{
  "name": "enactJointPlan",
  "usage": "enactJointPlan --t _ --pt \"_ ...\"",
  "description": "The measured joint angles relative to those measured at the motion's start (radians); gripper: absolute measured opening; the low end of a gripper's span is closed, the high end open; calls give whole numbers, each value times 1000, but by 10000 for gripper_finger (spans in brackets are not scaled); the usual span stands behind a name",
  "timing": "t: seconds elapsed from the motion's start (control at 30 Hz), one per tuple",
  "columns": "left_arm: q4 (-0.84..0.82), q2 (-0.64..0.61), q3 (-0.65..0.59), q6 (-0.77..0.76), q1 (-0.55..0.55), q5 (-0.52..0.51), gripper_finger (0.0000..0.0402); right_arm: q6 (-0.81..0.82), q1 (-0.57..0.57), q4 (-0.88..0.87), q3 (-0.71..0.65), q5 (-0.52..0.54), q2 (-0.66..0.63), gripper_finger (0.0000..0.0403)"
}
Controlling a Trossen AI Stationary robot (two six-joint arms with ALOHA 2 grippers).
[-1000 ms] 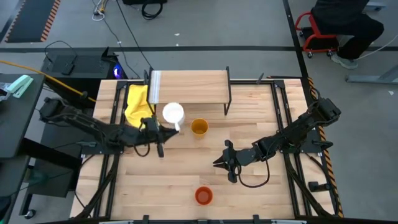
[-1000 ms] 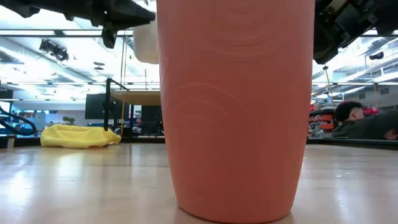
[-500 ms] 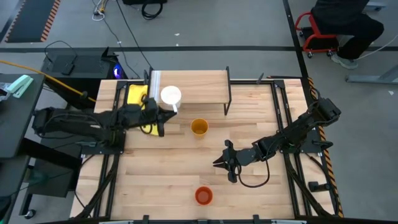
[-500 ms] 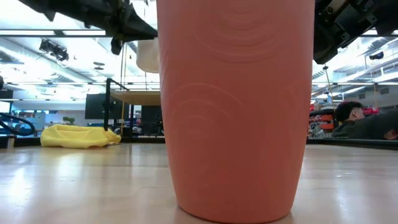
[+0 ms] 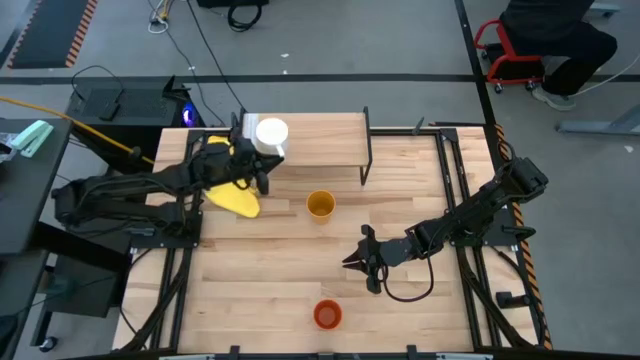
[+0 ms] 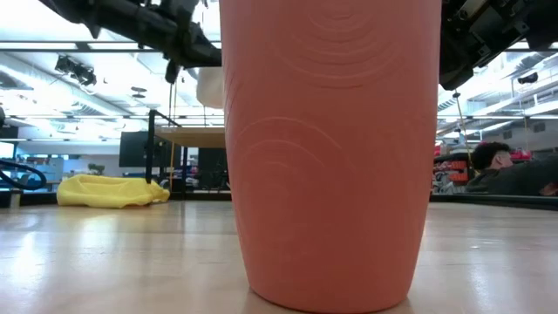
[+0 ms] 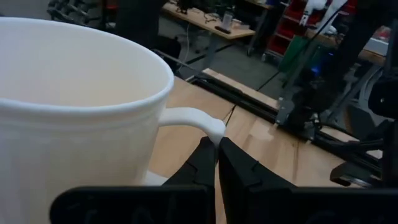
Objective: Stack small to large cups/mugs on shelf
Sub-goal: Put the white mug on the shelf
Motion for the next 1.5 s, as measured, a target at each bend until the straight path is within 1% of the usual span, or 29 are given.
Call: enactJointPlan --t 0.17,0.47,0.57,0.67,0.9,1.0,1.1,1.23,1.3,1.5 --pt "91 63 0 23 43 69 10 -7 0 0 0 0 0 61" --pt "140 154 0 28 105 77 10 -8 0 0 0 0 0 61" --pt "193 180 0 28 121 108 10 -8 0 0 0 0 0 61" --pt "212 187 0 34 137 125 10 -8 1 0 0 0 0 61" --pt "207 187 -3 34 170 124 10 -8 1 0 0 0 0 61" --pt "271 186 -57 35 173 124 10 -8 7 0 0 1 0 61" --pt "369 170 -132 -2 202 135 10 -6 13 0 0 2 0 61" --pt "466 172 -202 -39 248 183 11 -5 14 0 0 3 0 61" --pt "493 170 -209 -53 259 207 10 -7 14 2 0 3 0 61" --pt "486 170 -211 -49 257 228 10 -12 13 4 0 22 0 61"
